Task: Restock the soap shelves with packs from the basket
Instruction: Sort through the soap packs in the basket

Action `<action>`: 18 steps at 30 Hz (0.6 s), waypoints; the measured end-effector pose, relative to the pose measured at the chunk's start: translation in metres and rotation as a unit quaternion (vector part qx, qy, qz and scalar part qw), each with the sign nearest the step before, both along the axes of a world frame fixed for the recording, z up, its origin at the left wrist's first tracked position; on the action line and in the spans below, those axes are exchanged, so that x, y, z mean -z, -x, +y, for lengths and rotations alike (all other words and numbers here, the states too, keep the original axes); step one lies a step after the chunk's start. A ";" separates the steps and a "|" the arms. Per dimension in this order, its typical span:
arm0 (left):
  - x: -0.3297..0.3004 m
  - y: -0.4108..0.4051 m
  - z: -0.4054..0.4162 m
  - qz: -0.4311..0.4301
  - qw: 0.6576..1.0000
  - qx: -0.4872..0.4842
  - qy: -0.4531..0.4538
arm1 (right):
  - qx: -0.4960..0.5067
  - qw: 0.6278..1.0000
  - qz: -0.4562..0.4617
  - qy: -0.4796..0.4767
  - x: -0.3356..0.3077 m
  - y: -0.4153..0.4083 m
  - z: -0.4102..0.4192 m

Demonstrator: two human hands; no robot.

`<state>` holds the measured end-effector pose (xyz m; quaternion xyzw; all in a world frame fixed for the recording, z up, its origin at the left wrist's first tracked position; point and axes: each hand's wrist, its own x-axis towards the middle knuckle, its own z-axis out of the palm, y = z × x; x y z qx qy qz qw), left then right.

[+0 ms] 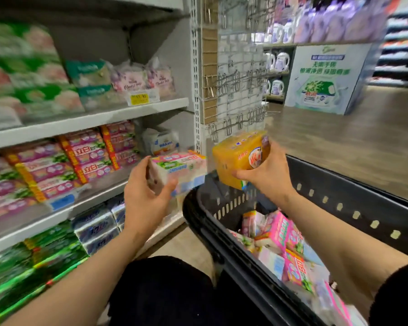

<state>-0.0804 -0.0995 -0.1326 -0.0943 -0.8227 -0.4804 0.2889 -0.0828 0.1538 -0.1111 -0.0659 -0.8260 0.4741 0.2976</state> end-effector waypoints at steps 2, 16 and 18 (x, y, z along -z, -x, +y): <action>-0.002 -0.012 -0.044 0.007 0.999 -0.045 -0.007 | -0.044 0.999 0.019 -0.024 -0.022 -0.003 -0.043; -0.003 -0.200 -0.390 0.039 0.916 -0.392 -0.075 | -0.420 0.905 -0.012 -0.060 -0.051 -0.062 -0.473; -0.001 -0.230 -0.426 0.041 0.893 -0.443 -0.071 | -0.450 0.892 -0.015 -0.041 -0.050 -0.079 -0.531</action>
